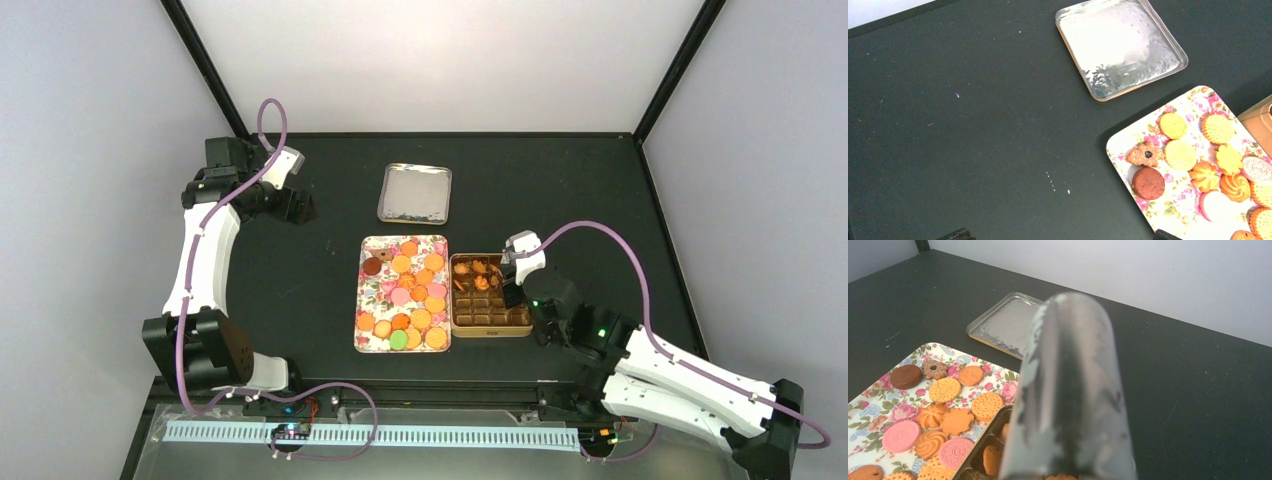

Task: Pack the cookies
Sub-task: Place the fake cookies in the empty pocket of the box.

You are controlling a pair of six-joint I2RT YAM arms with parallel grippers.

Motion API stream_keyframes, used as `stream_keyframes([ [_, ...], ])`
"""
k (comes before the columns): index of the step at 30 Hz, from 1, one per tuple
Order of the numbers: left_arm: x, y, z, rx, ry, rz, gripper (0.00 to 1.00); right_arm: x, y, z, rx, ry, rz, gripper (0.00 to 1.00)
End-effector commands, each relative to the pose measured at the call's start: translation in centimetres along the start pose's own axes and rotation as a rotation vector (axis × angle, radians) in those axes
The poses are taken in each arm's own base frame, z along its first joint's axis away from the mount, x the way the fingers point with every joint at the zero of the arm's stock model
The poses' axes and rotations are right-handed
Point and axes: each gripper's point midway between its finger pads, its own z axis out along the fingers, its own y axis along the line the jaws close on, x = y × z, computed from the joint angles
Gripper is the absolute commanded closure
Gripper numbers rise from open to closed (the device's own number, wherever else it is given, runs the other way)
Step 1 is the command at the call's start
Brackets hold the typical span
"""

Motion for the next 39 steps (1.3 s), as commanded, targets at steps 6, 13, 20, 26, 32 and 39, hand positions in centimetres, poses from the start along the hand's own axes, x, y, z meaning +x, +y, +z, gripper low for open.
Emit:
stream_keyframes([
  [6,-0.1,-0.6,0.0,0.025,-0.009,0.009,0.04,-1.5,-0.1,0.0,0.01,-0.055,0.03,0.74],
  [13,-0.2,-0.9,0.0,0.038,-0.016,0.007,0.04,-2.2,-0.4,-0.3,0.02,-0.072,0.022,0.7],
  [20,-0.4,-1.0,-0.2,0.04,-0.02,0.012,0.04,-2.4,-0.3,-0.3,0.015,-0.076,0.017,0.68],
  [26,-0.5,-1.0,-0.3,0.039,-0.025,0.012,0.04,-2.7,-0.6,-0.4,0.027,-0.083,0.012,0.68],
  [32,-0.6,-1.0,-0.4,0.042,-0.028,0.011,0.04,-3.6,-0.9,-0.9,0.037,-0.105,0.001,0.7],
  [39,-0.7,-1.1,-0.5,0.042,-0.033,0.016,0.04,-3.8,-0.8,-1.0,0.028,-0.103,-0.012,0.7],
])
